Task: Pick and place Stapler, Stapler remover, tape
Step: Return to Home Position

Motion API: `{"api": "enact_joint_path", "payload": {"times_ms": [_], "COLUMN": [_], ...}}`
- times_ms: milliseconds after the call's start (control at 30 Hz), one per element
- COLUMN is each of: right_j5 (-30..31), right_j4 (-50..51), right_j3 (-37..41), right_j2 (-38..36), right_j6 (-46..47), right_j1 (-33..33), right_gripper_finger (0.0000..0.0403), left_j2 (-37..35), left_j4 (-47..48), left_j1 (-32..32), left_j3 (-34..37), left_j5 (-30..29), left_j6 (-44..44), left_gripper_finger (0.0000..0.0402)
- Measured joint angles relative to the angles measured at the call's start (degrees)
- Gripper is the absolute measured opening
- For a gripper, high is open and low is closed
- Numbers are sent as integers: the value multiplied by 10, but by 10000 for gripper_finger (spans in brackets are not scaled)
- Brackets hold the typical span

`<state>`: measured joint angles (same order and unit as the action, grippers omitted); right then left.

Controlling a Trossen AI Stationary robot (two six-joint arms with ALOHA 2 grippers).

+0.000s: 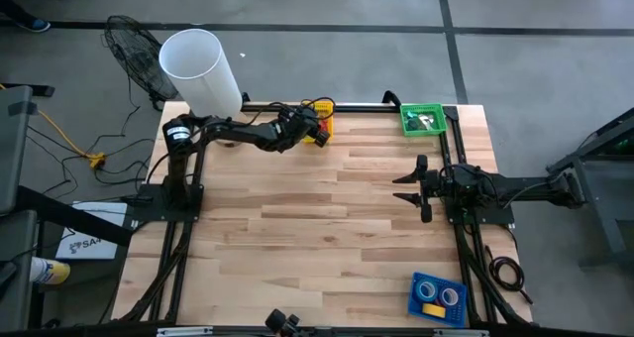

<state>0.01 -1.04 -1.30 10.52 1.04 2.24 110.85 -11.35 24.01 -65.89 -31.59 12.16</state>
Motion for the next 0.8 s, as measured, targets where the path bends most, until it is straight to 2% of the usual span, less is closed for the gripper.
{"api": "enact_joint_path", "payload": {"times_ms": [233, 500, 633, 800], "right_j5": [0, 0, 0, 0], "right_j4": [0, 0, 0, 0], "right_j3": [0, 0, 0, 0], "right_j2": [0, 0, 0, 0], "right_j6": [0, 0, 0, 0], "right_j1": [0, 0, 0, 0], "right_gripper_finger": [170, 169, 170, 170], "left_j2": [-6, -59, -84, -136], "left_j4": [6, 8, -49, -214], "left_j1": [0, -8, -14, -11], "left_j3": [0, 14, 67, 184], "left_j5": [30, 124, 166, 234], "left_j6": [-40, -50, -57, -29], "left_gripper_finger": [212, 213, 212, 211]}}
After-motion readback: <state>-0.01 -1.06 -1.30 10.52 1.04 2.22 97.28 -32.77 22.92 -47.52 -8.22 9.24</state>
